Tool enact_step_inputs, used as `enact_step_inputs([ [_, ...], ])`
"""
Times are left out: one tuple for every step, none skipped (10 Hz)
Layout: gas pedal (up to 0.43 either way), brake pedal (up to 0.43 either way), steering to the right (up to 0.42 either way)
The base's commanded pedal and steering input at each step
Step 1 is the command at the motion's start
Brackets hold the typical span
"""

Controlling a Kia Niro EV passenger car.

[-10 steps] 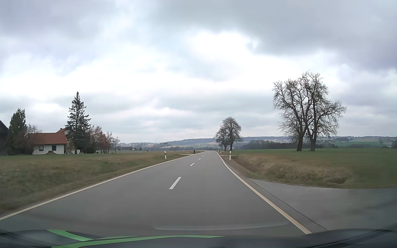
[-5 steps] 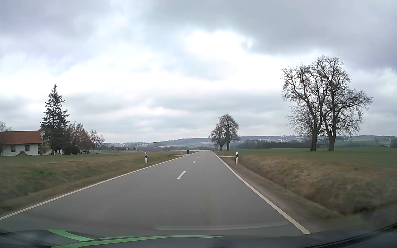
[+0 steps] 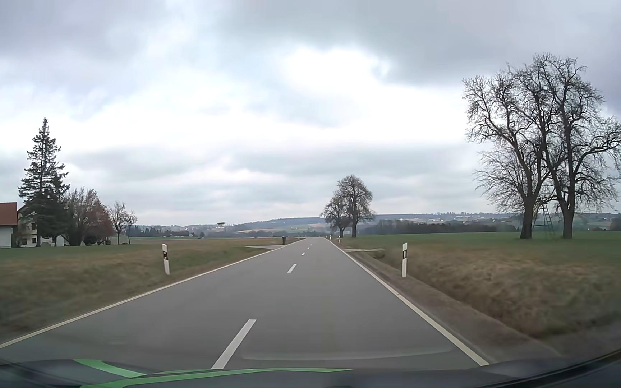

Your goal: Follow the waypoints while adhering to traffic rules and regulations

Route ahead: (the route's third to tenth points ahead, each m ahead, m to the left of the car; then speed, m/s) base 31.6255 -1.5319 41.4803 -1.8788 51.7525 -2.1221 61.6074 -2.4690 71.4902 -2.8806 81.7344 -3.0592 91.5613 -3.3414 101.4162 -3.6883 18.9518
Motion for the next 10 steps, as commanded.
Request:
enact_step_inputs([
  [0.228,0.000,0.008],
  [0.220,0.000,0.008],
  [0.220,0.000,0.008],
  [0.220,0.000,0.008],
  [0.220,0.000,0.008],
  [0.220,0.000,0.008],
  [0.220,0.000,0.007],
  [0.209,0.000,0.007],
  [0.209,0.000,0.007],
  [0.209,0.000,0.006],
])
